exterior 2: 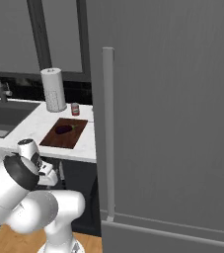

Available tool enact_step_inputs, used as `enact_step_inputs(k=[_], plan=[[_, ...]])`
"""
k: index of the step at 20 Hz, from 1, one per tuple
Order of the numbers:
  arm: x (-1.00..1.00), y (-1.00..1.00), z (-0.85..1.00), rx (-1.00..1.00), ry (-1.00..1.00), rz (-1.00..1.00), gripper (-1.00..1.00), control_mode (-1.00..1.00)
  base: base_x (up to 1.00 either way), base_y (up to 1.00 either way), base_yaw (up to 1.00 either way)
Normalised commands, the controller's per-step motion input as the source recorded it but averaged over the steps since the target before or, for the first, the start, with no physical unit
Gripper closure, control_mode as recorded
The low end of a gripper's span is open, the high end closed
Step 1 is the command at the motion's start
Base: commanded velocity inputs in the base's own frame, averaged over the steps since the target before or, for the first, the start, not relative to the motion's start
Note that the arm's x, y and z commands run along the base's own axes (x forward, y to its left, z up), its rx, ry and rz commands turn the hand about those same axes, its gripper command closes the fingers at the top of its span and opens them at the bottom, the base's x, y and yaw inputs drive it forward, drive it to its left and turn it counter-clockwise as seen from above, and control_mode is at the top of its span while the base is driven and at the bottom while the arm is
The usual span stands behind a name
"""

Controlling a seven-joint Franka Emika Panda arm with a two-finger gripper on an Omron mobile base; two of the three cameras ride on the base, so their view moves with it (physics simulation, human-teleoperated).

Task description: Place the appropriate cutting tool for cutting the eggplant skin on the cutting board.

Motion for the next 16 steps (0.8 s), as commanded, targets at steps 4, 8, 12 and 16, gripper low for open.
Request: enact_step_inputs(k=[4,8,12,16], plan=[[-0.34,-0.08,-0.16,0.0,0.06,0.0,-1.0,-1.0,0.0,0.0,0.0],[-0.23,-0.07,-0.18,-0.01,0.04,0.0,-1.0,-1.0,0.0,0.0,0.0],[0.02,-0.08,0.15,0.0,0.0,0.0,-1.0,-1.0,0.0,0.0,0.0],[0.28,-0.06,0.3,0.0,0.02,0.0,-1.0,-1.0,0.0,0.0,0.0]])
